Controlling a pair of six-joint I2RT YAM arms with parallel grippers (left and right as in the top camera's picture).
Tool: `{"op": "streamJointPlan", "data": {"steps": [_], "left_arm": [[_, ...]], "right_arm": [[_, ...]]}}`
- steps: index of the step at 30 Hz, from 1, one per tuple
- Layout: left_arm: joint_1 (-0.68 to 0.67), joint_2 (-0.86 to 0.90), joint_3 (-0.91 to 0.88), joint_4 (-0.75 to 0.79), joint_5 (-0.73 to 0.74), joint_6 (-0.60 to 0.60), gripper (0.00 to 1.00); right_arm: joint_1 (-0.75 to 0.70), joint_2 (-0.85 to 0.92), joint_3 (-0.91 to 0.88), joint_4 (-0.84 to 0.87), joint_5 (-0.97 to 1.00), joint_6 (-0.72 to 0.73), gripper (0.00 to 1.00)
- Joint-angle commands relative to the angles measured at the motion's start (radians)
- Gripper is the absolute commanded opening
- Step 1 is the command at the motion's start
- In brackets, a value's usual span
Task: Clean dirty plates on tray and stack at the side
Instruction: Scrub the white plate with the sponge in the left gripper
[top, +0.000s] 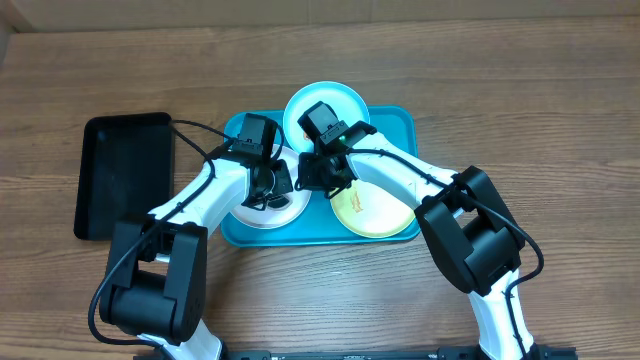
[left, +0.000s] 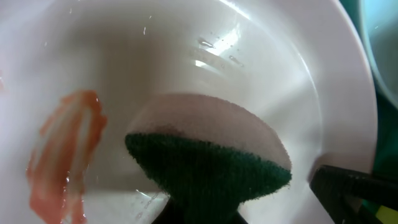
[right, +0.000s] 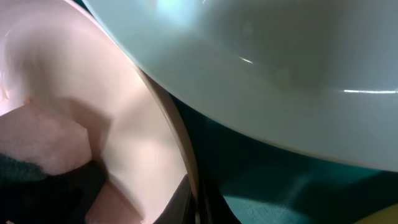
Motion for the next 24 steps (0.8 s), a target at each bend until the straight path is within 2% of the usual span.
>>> {"op": "streamJointPlan", "data": {"steps": [1, 5, 7, 10, 13, 17, 18, 24], "left_arm": [[0.002, 0.007, -0.019, 0.028, -0.029, 0.094, 0.04], [0.008, 0.008, -0.026, 0.026, -0.063, 0.094, 0.05], [0.011, 0.008, -0.035, 0.026, -0.100, 0.093, 0.21], [0.018, 0.008, -0.042, 0.022, -0.119, 0.094, 0.26], [0.024, 0.008, -0.042, 0.021, -0.121, 0.094, 0.35], [0.029, 0.007, -0.035, 0.017, -0.122, 0.095, 0.34], [0.029, 0.006, -0.018, -0.005, -0.121, 0.094, 0.32], [0.028, 0.005, 0.092, -0.119, -0.113, 0.094, 0.34]], "right_arm": [[0.005, 0.040, -0.007, -0.002, 0.018, 0.003, 0.04], [0.005, 0.040, -0.007, -0.013, 0.018, 0.003, 0.04], [0.003, 0.040, -0.007, -0.019, 0.018, 0.000, 0.04], [0.003, 0.040, -0.007, -0.023, 0.018, 0.000, 0.04], [0.003, 0.040, -0.007, -0.023, 0.018, 0.000, 0.04], [0.003, 0.040, -0.007, -0.024, 0.018, 0.000, 0.04], [0.003, 0.040, -0.007, -0.024, 0.018, 0.000, 0.04], [0.003, 0.040, -0.007, -0.024, 0.018, 0.000, 0.04]]}}
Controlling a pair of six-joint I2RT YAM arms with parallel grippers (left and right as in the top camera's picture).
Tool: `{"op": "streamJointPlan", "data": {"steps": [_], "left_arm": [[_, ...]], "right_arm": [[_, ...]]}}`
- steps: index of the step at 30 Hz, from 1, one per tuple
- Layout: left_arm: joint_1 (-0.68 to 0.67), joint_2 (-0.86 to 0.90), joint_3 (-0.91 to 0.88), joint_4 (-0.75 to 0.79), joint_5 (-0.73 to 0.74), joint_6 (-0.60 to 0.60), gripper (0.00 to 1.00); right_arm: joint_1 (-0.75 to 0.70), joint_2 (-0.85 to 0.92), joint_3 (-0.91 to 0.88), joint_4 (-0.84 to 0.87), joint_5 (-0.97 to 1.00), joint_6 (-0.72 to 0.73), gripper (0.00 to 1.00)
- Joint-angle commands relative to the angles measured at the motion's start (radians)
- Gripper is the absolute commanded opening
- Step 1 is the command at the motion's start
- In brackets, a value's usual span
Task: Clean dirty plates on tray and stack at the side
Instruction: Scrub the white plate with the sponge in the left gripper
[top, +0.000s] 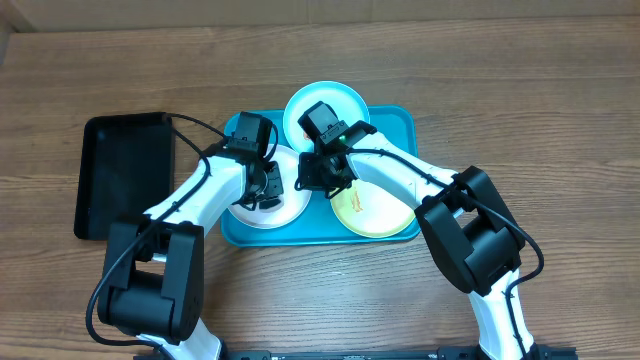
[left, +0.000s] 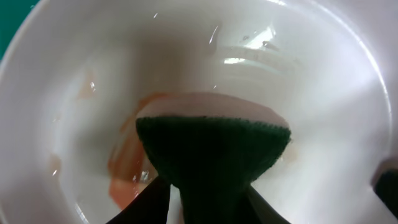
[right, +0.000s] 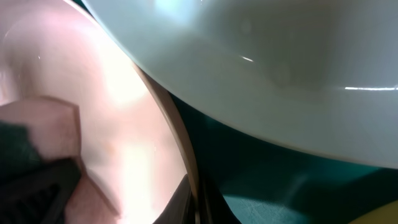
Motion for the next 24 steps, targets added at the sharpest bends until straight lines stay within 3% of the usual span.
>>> {"op": "streamJointPlan", "data": {"steps": [1, 6, 16, 24], "left_arm": [[0.006, 0.007, 0.085, -0.056, -0.004, 0.011, 0.35], [0.006, 0.007, 0.116, -0.087, 0.045, 0.011, 0.37], [0.006, 0.008, 0.073, -0.105, 0.054, 0.002, 0.30], [0.006, 0.008, 0.061, -0.082, 0.054, 0.003, 0.09]], "right_arm": [[0.004, 0.040, -0.007, -0.015, 0.018, 0.001, 0.04], [0.004, 0.040, -0.007, -0.015, 0.018, 0.001, 0.04], [0.004, 0.040, -0.007, -0.015, 0.018, 0.001, 0.04], [0.004, 0.040, -0.007, -0.015, 0.018, 0.001, 0.04]]}}
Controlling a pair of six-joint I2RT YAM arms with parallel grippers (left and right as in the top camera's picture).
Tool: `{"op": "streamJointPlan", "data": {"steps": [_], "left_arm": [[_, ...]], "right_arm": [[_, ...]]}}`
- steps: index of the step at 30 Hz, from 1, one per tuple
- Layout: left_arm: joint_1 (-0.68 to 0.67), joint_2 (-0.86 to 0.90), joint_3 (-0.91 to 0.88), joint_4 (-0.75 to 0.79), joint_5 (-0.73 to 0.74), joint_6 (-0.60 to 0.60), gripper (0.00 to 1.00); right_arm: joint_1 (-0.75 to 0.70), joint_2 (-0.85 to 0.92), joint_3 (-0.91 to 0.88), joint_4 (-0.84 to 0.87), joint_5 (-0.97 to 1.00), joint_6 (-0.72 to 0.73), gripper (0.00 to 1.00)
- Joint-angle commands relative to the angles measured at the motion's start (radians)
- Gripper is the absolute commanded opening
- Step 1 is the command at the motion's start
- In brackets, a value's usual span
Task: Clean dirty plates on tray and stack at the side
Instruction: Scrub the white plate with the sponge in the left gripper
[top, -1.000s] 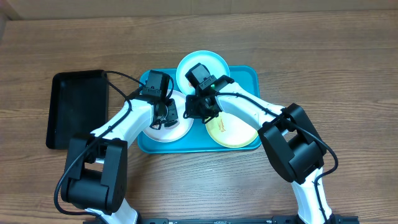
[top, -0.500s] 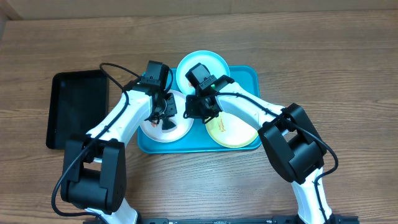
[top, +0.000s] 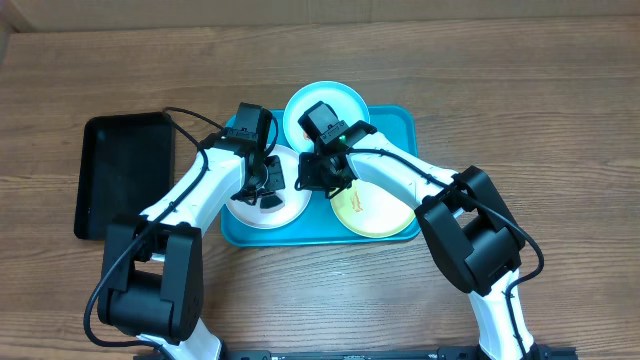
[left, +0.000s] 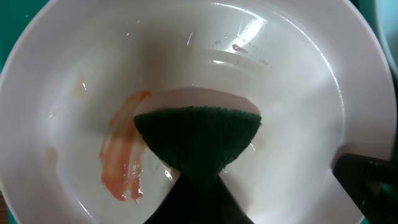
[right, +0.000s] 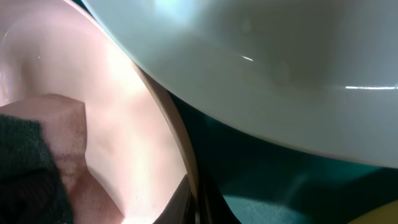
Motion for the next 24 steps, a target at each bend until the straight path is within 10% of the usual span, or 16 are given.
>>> {"op": "streamJointPlan", "data": {"steps": [1, 24], "left_arm": [[0.006, 0.008, -0.009, 0.002, 0.011, 0.003, 0.08], [0.072, 0.008, -0.042, 0.073, -0.407, 0.044, 0.04]], "right_arm": [[0.004, 0.040, -0.007, -0.014, 0.018, 0.000, 0.04], [0.004, 0.040, -0.007, -0.024, 0.018, 0.000, 0.04]]}}
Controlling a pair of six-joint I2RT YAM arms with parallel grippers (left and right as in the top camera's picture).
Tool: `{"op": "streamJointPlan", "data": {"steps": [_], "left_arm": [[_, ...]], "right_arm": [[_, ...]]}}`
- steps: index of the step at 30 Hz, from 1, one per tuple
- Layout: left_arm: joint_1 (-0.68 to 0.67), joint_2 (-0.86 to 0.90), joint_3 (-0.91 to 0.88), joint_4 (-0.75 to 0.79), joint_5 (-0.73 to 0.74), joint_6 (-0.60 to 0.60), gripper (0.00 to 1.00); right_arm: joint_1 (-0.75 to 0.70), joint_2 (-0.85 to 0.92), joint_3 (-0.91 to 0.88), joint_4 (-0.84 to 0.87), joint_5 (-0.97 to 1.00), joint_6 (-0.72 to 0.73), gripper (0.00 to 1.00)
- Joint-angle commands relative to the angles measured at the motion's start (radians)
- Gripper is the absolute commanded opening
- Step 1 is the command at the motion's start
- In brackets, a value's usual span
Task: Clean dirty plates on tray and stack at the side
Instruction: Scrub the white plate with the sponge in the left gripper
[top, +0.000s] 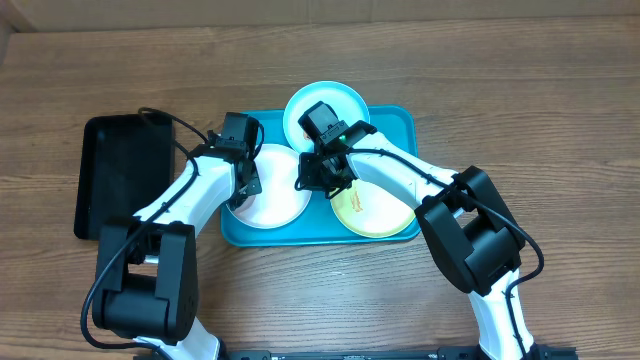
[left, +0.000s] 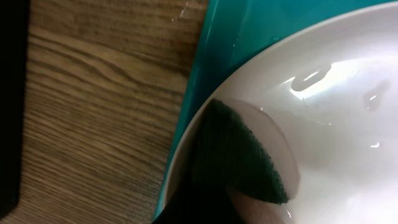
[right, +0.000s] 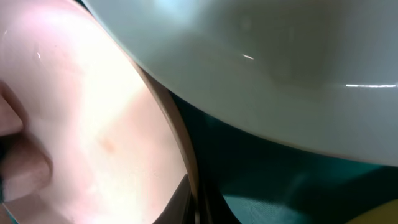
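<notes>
A white plate (top: 278, 205) lies at the left of the teal tray (top: 400, 125). My left gripper (top: 243, 180) is shut on a green sponge with a pale back (left: 239, 155), which rests on the plate's left rim (left: 186, 149) beside the tray's edge (left: 205, 81). My right gripper (top: 308, 180) is shut on the plate's right rim (right: 186, 168), one finger on each side. A tiny orange speck (right: 109, 146) shows on the plate. A yellow plate (top: 375, 212) with orange smears and a pale bluish plate (top: 345, 100) also sit on the tray.
A black tray (top: 125, 175) lies on the wooden table left of the teal tray. The pale bluish plate (right: 280, 56) overhangs close above my right gripper. Bare wood (left: 93, 124) runs between the two trays.
My left gripper has moved the sponge from the middle of the white plate to its left rim. The orange smear no longer shows in the left wrist view. The right gripper has not moved.
The sponge stood right of an orange smear in the white plate, then over it, then at the plate's middle with the smear thinner at its left. Now it sits at the left rim. My right gripper held the plate's right rim throughout.
</notes>
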Motion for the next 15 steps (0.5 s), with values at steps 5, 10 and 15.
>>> {"op": "streamJointPlan", "data": {"steps": [5, 10, 15], "left_arm": [[0.010, 0.017, 0.089, 0.030, 0.196, 0.069, 0.04], [0.006, 0.019, 0.080, 0.112, 0.543, 0.055, 0.04], [-0.019, 0.021, 0.074, 0.132, 0.526, 0.022, 0.04]], "right_arm": [[0.004, 0.040, -0.007, -0.018, 0.018, 0.000, 0.04], [0.004, 0.040, -0.007, -0.012, 0.018, 0.000, 0.04], [0.004, 0.040, -0.007, -0.012, 0.018, 0.000, 0.04]]}}
